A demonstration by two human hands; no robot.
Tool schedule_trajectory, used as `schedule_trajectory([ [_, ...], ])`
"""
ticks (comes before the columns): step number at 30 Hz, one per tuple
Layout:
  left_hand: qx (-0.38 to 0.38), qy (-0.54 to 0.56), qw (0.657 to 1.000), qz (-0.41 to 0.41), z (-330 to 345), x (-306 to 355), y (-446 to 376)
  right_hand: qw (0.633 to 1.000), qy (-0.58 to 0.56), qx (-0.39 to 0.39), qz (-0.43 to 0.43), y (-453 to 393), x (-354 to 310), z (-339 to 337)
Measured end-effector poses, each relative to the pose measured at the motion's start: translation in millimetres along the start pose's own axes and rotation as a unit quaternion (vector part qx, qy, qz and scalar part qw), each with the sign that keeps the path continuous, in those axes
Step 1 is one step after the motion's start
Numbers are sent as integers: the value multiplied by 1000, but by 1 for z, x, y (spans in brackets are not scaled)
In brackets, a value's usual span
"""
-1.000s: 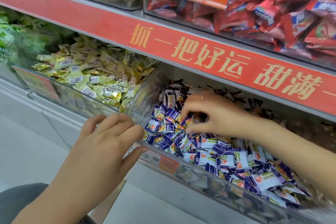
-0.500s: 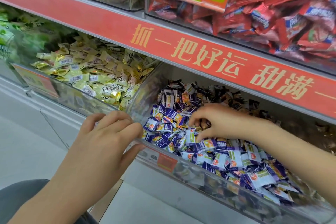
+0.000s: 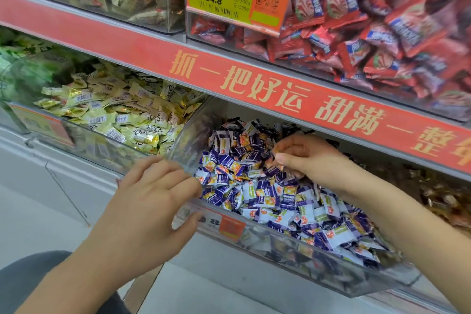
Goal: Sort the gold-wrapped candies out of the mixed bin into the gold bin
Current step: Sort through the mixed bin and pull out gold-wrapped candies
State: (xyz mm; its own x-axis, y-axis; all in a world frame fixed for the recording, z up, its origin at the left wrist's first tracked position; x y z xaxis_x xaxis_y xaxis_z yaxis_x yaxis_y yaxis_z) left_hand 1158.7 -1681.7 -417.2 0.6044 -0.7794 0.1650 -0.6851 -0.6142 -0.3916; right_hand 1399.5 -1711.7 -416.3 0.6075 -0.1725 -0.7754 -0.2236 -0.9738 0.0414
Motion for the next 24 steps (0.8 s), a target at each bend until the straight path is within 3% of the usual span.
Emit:
schedule_trajectory([
  [3, 16, 115, 992, 58, -9, 25, -14, 998, 11, 51, -25, 38, -8, -14],
  [5, -46, 170, 983, 55, -2, 41, -43, 990, -8, 129, -57, 70, -12, -30],
  [8, -248, 99, 963, 45, 62, 43, -93, 962, 5, 263, -77, 118, -12, -57],
  [11, -319, 8, 946, 51, 101, 23, -117, 951, -26, 299, -71, 151, -2, -62],
  [18, -322, 27, 946, 24, 121, 7, -123, 951, -78, 295, -44, 185, 20, -56],
  [21, -265, 49, 963, -8, 109, 5, -127, 941, -114, 316, -32, 186, 25, -59],
  [24, -168, 169, 965, -105, 72, 2, -124, 936, -165, 309, -24, 181, 25, -58],
])
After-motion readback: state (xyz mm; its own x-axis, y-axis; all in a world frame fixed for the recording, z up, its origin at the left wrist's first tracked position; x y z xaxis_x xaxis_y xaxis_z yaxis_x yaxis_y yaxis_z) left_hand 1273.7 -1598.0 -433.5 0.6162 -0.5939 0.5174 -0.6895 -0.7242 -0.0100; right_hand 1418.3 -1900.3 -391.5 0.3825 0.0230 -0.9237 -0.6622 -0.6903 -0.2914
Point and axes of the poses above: each hand's wrist, its own y-axis away from the middle knuckle, its own z-axis out of the palm, x = y × z, the point moved 7 cm from there along -y, towards the middle knuckle, and after that the axes turned 8 degrees about -z, right-handed, at the moved point
